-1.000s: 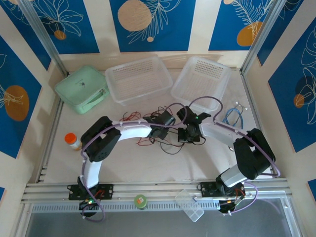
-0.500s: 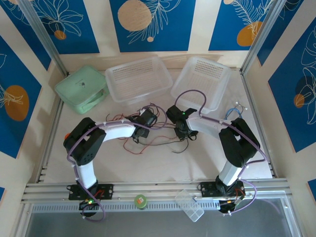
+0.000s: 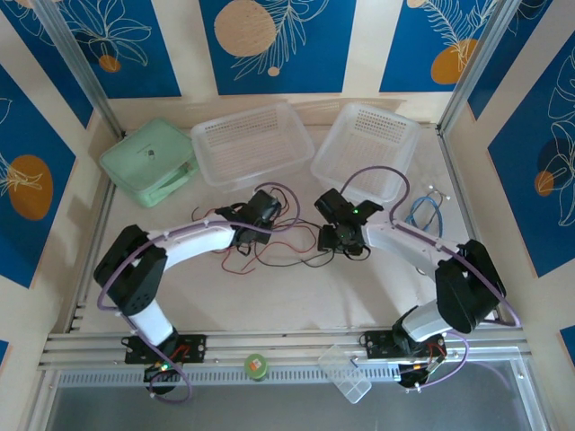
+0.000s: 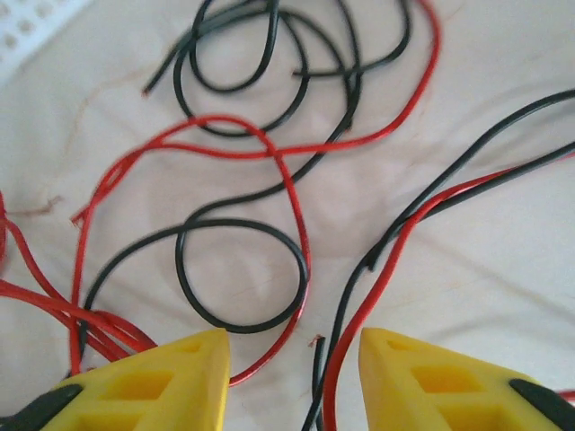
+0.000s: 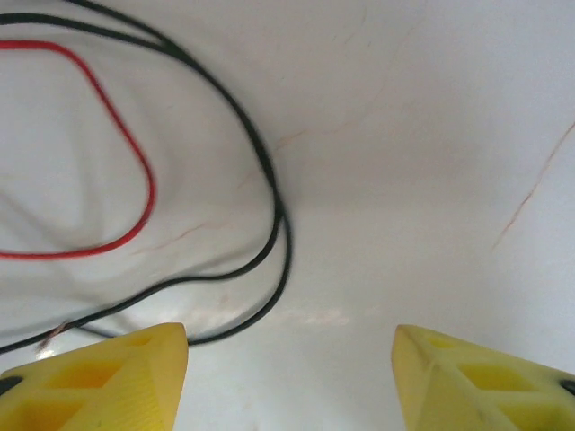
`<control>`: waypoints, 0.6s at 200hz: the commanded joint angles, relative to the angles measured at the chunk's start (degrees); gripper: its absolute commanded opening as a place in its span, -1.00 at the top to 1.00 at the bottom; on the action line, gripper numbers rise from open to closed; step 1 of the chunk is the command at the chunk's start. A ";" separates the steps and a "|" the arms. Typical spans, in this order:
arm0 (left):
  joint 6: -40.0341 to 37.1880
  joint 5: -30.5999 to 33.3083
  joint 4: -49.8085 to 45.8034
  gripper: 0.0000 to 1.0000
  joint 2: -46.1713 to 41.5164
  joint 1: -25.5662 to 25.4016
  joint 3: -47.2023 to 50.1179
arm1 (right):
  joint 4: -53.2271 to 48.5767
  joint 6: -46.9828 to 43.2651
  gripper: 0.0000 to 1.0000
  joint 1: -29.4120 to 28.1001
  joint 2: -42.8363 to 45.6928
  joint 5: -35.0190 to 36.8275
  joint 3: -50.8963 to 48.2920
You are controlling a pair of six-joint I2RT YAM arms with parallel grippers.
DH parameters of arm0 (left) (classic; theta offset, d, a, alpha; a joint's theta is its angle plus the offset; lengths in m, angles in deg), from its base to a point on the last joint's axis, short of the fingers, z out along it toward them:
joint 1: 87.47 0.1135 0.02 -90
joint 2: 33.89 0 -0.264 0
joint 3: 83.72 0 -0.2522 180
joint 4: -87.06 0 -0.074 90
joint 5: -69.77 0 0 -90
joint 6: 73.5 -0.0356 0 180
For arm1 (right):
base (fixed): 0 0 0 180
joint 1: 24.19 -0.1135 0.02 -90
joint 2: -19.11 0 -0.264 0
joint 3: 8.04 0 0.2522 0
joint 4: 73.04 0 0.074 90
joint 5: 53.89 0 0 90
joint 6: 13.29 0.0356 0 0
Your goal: Untangle the cables
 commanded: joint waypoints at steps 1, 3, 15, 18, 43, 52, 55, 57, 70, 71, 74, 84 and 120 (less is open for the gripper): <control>-1.70 -1.36 -3.66 0.06 -2.94 -0.62 -3.15 | 3.93 9.94 -0.23 1.25 0.33 -10.41 -3.54; -1.71 -1.32 -3.82 0.06 -3.10 -0.62 -3.27 | 4.21 10.72 -0.23 1.33 0.32 -10.82 -3.73; -1.55 -1.24 -4.73 0.04 -3.97 -0.72 -3.61 | 6.70 14.63 -0.24 1.38 -0.10 -13.44 -4.90; -1.50 -1.16 -4.97 0.04 -4.28 -0.71 -3.56 | 7.43 15.56 -0.24 1.36 -0.18 -14.23 -5.22; -0.29 -0.87 -6.85 0.00 -5.68 -0.78 -2.93 | 9.78 23.85 -0.24 0.71 -1.89 -17.37 -6.63; 0.20 -0.88 -7.22 -0.01 -6.09 -0.74 -2.31 | 9.73 26.42 -0.24 0.35 -2.58 -17.71 -6.89; 0.36 -0.94 -7.28 -0.01 -6.22 -0.75 -1.98 | 9.82 27.17 -0.24 0.24 -2.79 -17.93 -7.09; 0.45 -0.95 -7.25 -0.01 -6.34 -0.72 -1.77 | 9.85 27.70 -0.24 0.16 -3.01 -18.04 -7.08; 1.05 -1.35 -7.03 -0.02 -6.97 -0.70 -0.40 | 10.26 30.48 -0.25 -0.43 -4.23 -18.43 -7.13; 1.07 -1.38 -7.00 -0.02 -7.04 -0.70 -0.29 | 10.28 30.66 -0.25 -0.50 -4.33 -18.43 -7.10; 1.21 -1.55 -6.93 -0.01 -7.22 -0.73 -0.04 | 10.30 31.11 -0.24 -0.63 -4.67 -18.43 -7.08; 1.49 -1.72 -6.72 -0.02 -7.60 -0.71 0.88 | 10.15 32.11 -0.24 -0.99 -5.96 -18.22 -6.39; 1.80 -2.06 -6.45 -0.02 -9.38 -0.75 2.69 | 7.31 32.32 -0.03 -1.53 -11.13 -16.46 -2.92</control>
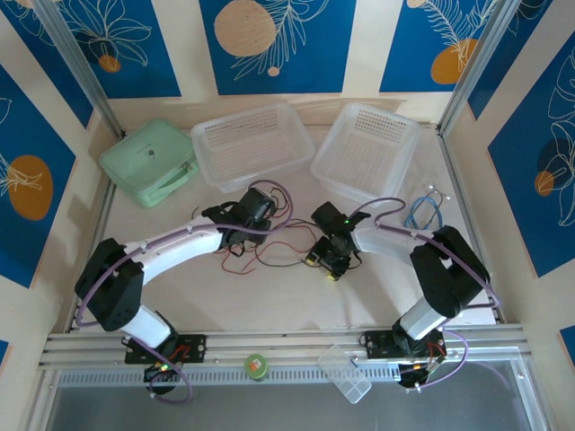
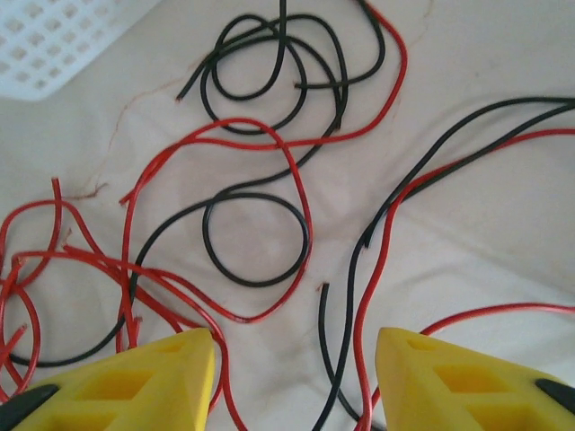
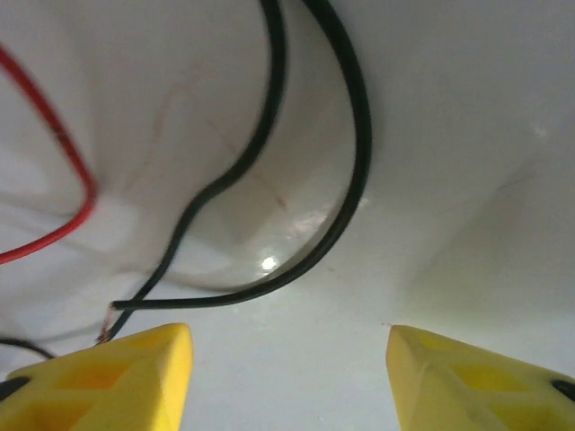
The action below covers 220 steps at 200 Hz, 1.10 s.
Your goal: Untangle the cables
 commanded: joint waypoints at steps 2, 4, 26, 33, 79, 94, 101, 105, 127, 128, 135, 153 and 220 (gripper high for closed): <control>0.99 -1.00 -0.98 -0.02 -2.68 -0.30 1.23 | -2.45 2.96 -0.01 -0.60 -2.79 -0.14 2.68; 0.99 -1.04 -0.95 -0.02 -2.78 -0.29 1.30 | -2.63 2.89 0.00 -0.60 -3.00 -0.04 2.81; 0.95 -1.48 -0.46 -0.03 -4.21 -0.36 1.98 | -3.56 2.62 0.08 -0.71 -5.10 1.49 3.08; 0.90 -1.69 -0.31 -0.03 -4.63 -0.35 2.19 | -3.74 2.28 0.14 -0.60 -5.78 2.21 3.22; 0.99 -3.30 0.42 -0.03 -6.33 -0.36 3.07 | -5.62 -3.11 0.76 2.21 -10.39 5.89 5.30; 1.17 -3.85 0.52 -0.04 -7.11 -0.31 3.43 | -5.45 -4.44 0.94 3.39 -10.48 6.55 4.49; 1.17 -3.86 0.55 -0.04 -7.44 -0.38 3.51 | -5.32 -5.19 0.99 3.97 -10.23 7.00 3.88; 1.17 -3.95 0.47 -0.04 -7.65 -0.46 3.58 | -5.20 -5.74 1.00 4.32 -10.00 7.17 3.53; 1.26 -3.76 -0.14 -0.05 -8.58 -0.46 3.70 | -6.81 -9.17 1.00 6.04 -7.77 9.28 2.05; 1.26 -3.73 -0.14 -0.05 -8.61 -0.51 3.69 | -7.01 -9.26 1.00 6.15 -7.57 9.44 2.04; 1.34 -3.62 -0.40 -0.05 -8.81 -0.55 3.63 | -8.20 -10.55 1.00 6.57 -6.46 10.69 1.90; 1.43 -3.50 -0.89 -0.06 -9.16 -0.47 3.35 | -10.49 -16.00 1.00 6.98 -2.81 13.31 2.47; 3.25 -3.63 -1.12 -0.06 -9.34 -0.81 2.64 | -9.28 -41.82 0.21 9.93 2.21 14.37 11.75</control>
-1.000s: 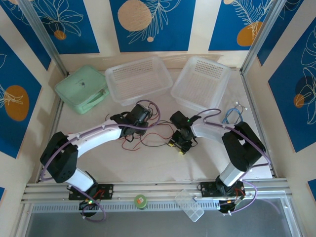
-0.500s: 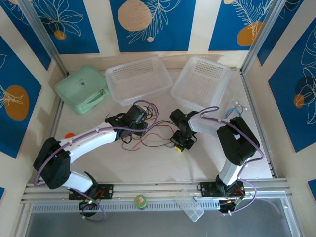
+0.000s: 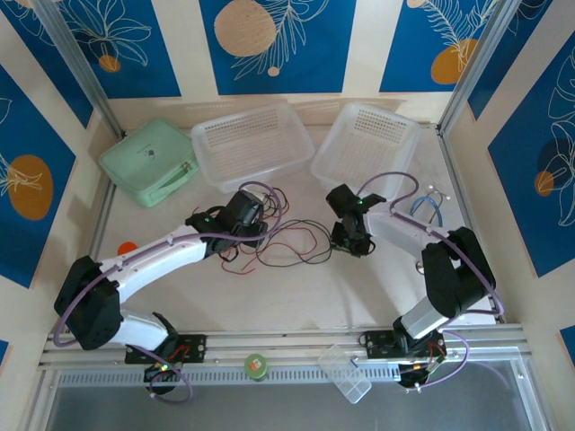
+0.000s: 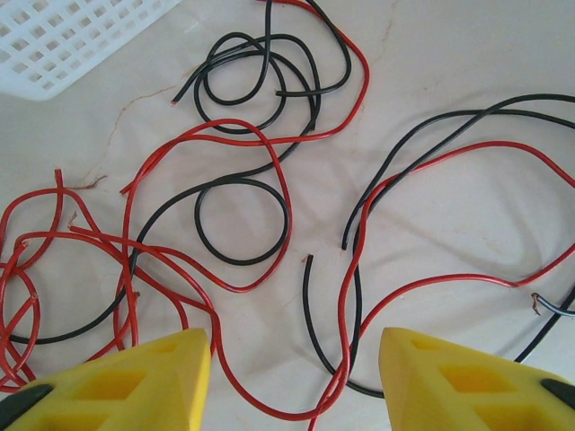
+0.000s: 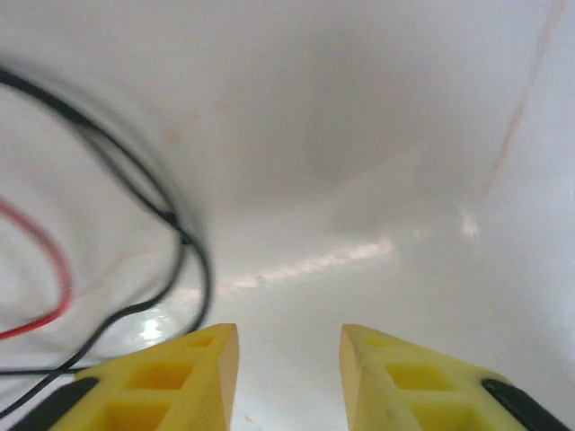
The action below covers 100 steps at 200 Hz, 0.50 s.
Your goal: Untangle the cables
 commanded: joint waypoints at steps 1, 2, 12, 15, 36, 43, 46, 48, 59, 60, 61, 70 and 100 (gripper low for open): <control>1.62 -0.62 -1.07 -0.06 -1.15 -0.66 -0.60 | 2.33 -13.89 0.20 1.48 -0.96 0.44 3.83; 1.63 -0.61 -1.07 -0.06 -1.19 -0.66 -0.62 | 2.44 -14.32 0.20 1.53 -1.16 0.39 4.00; 1.85 -0.61 -1.20 -0.06 -1.28 -0.75 -0.64 | 3.35 -18.02 0.17 1.49 -3.08 0.21 5.49; 1.89 -0.65 -1.24 -0.06 -1.32 -0.79 -0.64 | 3.57 -18.74 0.17 1.49 -3.71 0.31 5.94; 2.25 -0.59 -1.85 -0.06 -1.41 -0.98 -0.80 | 4.11 -23.03 0.15 1.48 -8.26 1.54 8.81; 2.38 -0.52 -2.10 -0.06 -1.41 -1.01 -0.81 | 4.13 -23.79 0.15 1.48 -9.66 1.98 9.61; 2.47 -0.49 -2.12 -0.06 -1.41 -0.99 -0.81 | 4.20 -24.06 0.15 1.46 -10.27 2.01 9.94; 2.50 -0.47 -2.19 -0.07 -1.48 -1.07 -0.81 | 4.21 -24.20 0.15 1.44 -10.66 2.07 10.13; 2.66 -0.35 -2.30 -0.07 -1.56 -1.14 -0.89 | 4.66 -24.66 0.15 1.40 -12.24 1.88 10.80; 2.68 -0.35 -2.30 -0.07 -1.58 -1.12 -0.90 | 4.74 -24.67 0.15 1.40 -12.43 1.81 10.87; 2.68 -0.34 -2.30 -0.07 -1.54 -1.16 -0.90 | 4.78 -24.68 0.15 1.40 -12.56 1.78 10.90; 2.84 -0.20 -2.39 -0.07 -1.59 -1.19 -0.90 | 5.29 -24.69 0.16 1.31 -13.65 0.96 11.23; 3.11 -0.01 -2.62 -0.07 -1.44 -1.43 -1.41 | 6.13 -23.57 0.18 0.88 -15.66 0.06 11.16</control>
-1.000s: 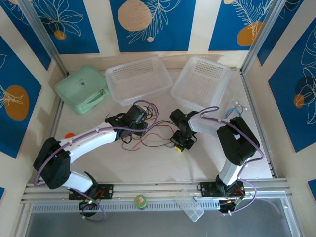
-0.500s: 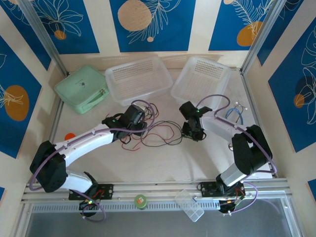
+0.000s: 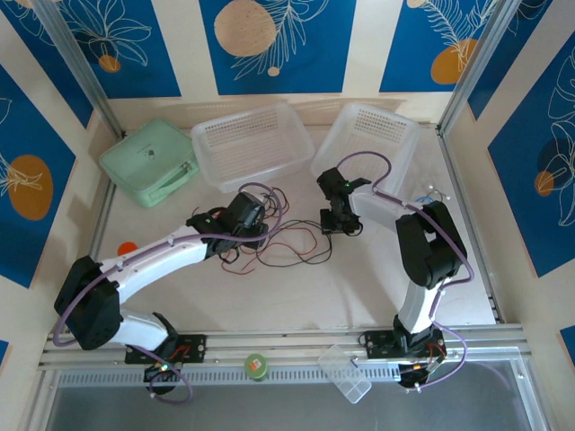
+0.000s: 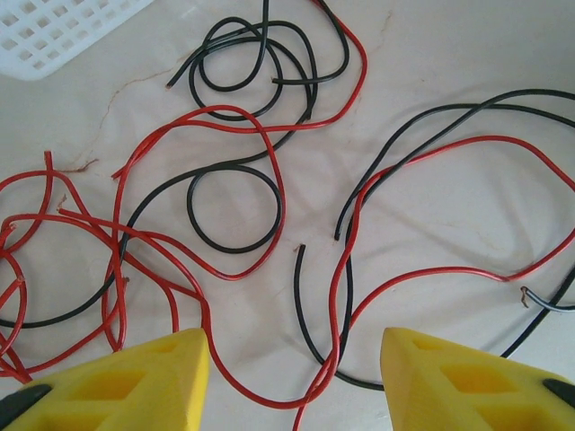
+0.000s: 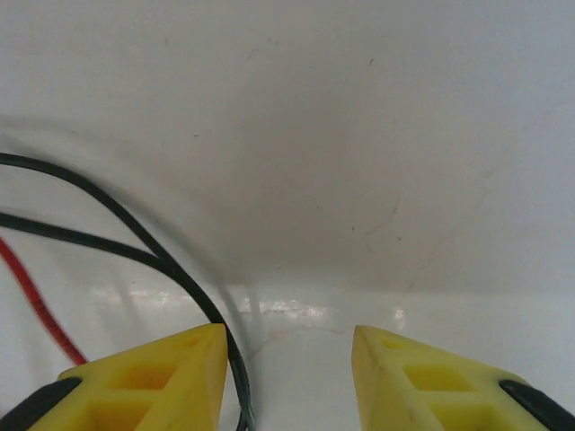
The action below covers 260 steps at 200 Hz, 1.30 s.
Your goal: Untangle the cables
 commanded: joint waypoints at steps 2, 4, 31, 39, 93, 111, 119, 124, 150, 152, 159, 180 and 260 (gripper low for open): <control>1.20 0.00 -1.36 -0.07 -1.42 -0.68 -1.42 | 0.52 -0.99 0.18 -0.55 -0.82 -1.17 1.09; 1.21 -0.02 -1.36 -0.07 -1.37 -0.66 -1.49 | 0.53 -0.86 0.19 -0.55 -0.82 -1.22 1.00; 0.87 -0.10 -1.54 -0.07 -0.65 -0.99 -2.35 | 1.22 0.25 0.25 -0.64 -0.18 -1.95 -0.66; 0.70 -0.09 -1.63 -0.07 -0.33 -1.02 -2.64 | 1.36 0.59 0.26 -0.64 0.26 -2.33 -1.15; 0.33 -0.17 -1.32 -0.07 0.78 -1.54 -3.98 | 0.86 3.28 0.26 -1.47 4.69 -4.40 -3.83; 0.32 -0.08 -1.23 -0.07 0.78 -1.70 -3.94 | 1.59 4.25 0.27 -1.60 5.03 -5.19 -4.97; 0.33 -0.08 -1.19 -0.07 0.70 -1.66 -3.81 | 2.03 4.48 0.29 -1.61 4.81 -5.39 -5.41; 0.37 -0.09 -1.26 -0.07 0.70 -1.82 -3.76 | 2.23 4.57 0.31 -1.61 4.52 -5.39 -5.54; 0.24 -0.08 -1.45 -0.07 0.48 -1.93 -3.63 | 2.49 4.82 0.39 -1.61 2.17 -4.39 -5.13; 0.24 -0.08 -1.50 -0.07 0.44 -1.97 -3.63 | 2.58 4.84 0.39 -1.61 1.99 -4.31 -5.08; 0.24 0.01 -1.54 -0.07 0.30 -1.94 -3.49 | 2.71 4.84 0.42 -1.58 1.46 -3.93 -4.95; 0.15 0.16 -1.63 -0.07 0.06 -2.01 -3.47 | 2.90 5.00 0.53 -1.43 0.33 -3.07 -4.36; -0.10 0.22 -1.59 -0.07 0.67 -2.40 -4.31 | 0.63 5.55 1.00 -1.44 7.36 -3.00 -4.40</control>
